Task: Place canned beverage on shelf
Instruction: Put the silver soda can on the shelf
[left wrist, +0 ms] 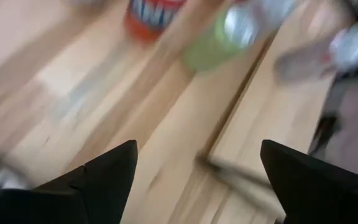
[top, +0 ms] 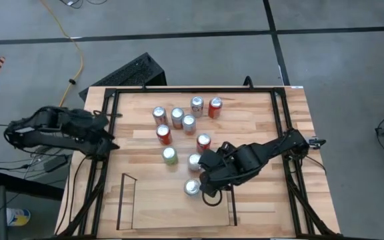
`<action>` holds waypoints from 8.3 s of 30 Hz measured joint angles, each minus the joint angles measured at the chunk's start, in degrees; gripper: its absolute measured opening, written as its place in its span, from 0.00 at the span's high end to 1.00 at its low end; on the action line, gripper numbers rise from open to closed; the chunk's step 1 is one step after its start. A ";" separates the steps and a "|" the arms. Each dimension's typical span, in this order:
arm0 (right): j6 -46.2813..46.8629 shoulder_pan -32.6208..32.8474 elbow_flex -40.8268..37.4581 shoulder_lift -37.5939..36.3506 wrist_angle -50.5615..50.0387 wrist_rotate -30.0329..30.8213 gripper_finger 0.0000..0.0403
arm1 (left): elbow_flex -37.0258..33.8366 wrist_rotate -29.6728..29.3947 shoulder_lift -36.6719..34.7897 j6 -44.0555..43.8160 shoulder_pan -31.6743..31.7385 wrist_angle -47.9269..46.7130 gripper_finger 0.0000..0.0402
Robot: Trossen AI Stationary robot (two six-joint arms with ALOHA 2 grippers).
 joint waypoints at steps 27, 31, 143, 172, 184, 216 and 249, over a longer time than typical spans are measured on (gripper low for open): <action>2.02 5.54 0.00 -0.07 -0.13 4.31 0.22 | 4.49 -6.60 23.03 -42.60 -46.09 0.25 0.99; 0.89 5.49 0.00 -0.06 -0.08 4.35 0.22 | 4.49 -7.76 26.75 -45.66 -49.66 0.61 1.00; 11.55 17.40 -1.33 -0.44 -0.09 2.66 0.22 | 23.97 -5.24 64.50 51.28 -21.39 52.57 0.34; 11.25 17.38 -1.31 -0.44 -0.05 3.07 0.22 | 23.99 -3.90 65.34 49.43 -20.06 49.63 0.16; 11.27 17.38 -1.29 -0.44 -0.07 3.76 0.22 | 24.01 -3.96 65.65 49.15 -19.57 49.20 0.16; 11.89 17.01 -1.29 -0.44 -0.07 4.15 0.22 | 24.42 -2.98 65.22 43.98 -19.47 40.92 0.39; 10.77 15.48 -1.29 -0.44 -0.07 7.30 0.22 | 10.74 -7.59 41.61 38.70 -42.73 33.78 0.42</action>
